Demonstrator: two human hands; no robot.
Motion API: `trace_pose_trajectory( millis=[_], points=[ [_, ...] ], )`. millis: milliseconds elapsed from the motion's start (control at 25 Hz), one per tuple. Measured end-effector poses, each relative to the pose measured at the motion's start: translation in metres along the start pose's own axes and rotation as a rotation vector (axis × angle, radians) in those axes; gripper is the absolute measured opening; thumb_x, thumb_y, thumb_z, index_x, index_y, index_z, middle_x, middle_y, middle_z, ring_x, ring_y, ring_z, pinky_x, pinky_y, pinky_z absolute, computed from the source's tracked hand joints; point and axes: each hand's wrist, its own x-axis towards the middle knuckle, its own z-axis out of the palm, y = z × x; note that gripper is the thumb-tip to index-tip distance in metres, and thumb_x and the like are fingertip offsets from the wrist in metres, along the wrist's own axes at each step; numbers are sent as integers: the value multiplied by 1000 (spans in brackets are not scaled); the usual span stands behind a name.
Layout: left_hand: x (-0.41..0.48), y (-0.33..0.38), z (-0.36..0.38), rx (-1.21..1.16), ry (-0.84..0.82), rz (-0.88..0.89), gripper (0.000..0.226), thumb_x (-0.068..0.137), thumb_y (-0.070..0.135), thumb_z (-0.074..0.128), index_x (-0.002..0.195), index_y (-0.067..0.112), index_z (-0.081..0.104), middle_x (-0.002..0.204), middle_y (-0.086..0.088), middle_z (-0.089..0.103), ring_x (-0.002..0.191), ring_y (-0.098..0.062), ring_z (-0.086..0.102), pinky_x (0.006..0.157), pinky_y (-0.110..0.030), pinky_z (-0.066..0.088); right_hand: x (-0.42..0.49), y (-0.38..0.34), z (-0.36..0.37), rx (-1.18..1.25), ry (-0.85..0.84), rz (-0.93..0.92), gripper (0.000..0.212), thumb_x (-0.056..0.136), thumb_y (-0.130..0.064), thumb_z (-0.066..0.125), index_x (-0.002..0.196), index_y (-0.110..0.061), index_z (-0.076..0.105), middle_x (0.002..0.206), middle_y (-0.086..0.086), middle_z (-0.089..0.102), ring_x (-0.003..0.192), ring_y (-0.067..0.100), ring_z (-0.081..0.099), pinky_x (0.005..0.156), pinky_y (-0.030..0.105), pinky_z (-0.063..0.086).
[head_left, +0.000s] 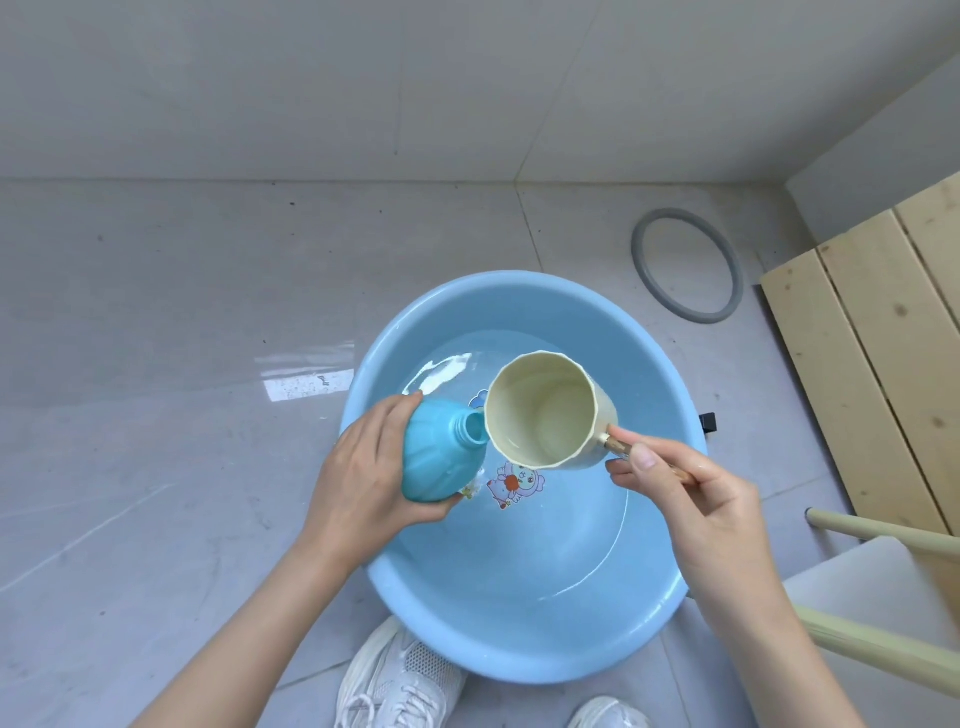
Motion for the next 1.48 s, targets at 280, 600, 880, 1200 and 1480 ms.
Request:
trace_pose_trajectory(
  millis=[280, 600, 880, 1200, 1480],
  points=[
    [1, 1, -1, 4, -2, -2, 91, 60, 64, 62, 129, 9, 41, 122, -11, 58, 111, -20, 48, 90, -26, 37, -1, 2, 2, 14, -5, -77, 10, 80, -27, 71, 86, -26, 78, 90, -12, 74, 88, 13, 69, 75, 8, 47],
    [1, 1, -1, 13, -5, -1, 91, 60, 64, 61, 129, 7, 42, 122, -11, 59, 111, -20, 49, 89, -27, 38, -2, -2, 6, -50, -3, -161, 18, 76, -26, 64, 89, -21, 74, 96, -1, 72, 83, 2, 64, 75, 9, 45],
    [1, 1, -1, 14, -13, 1, 91, 60, 64, 62, 129, 7, 43, 121, -10, 58, 109, -20, 50, 88, -27, 38, -2, 1, 5, -111, -9, -211, 15, 79, -26, 66, 92, -24, 74, 95, -5, 71, 88, 6, 65, 76, 10, 45],
    [1, 1, -2, 7, -15, -3, 92, 59, 64, 62, 129, 8, 42, 121, -10, 58, 109, -19, 49, 89, -27, 37, -3, 2, 6, -147, -9, -280, 26, 78, -41, 63, 96, -25, 73, 97, -3, 69, 90, 8, 65, 78, 11, 45],
    [1, 3, -3, 12, 1, 6, 91, 60, 63, 61, 128, 6, 43, 119, -13, 59, 108, -20, 48, 88, -26, 37, -3, 3, 7, -177, -7, -299, 27, 79, -41, 62, 97, -24, 73, 99, -1, 68, 90, 8, 65, 79, 11, 46]
  ],
)
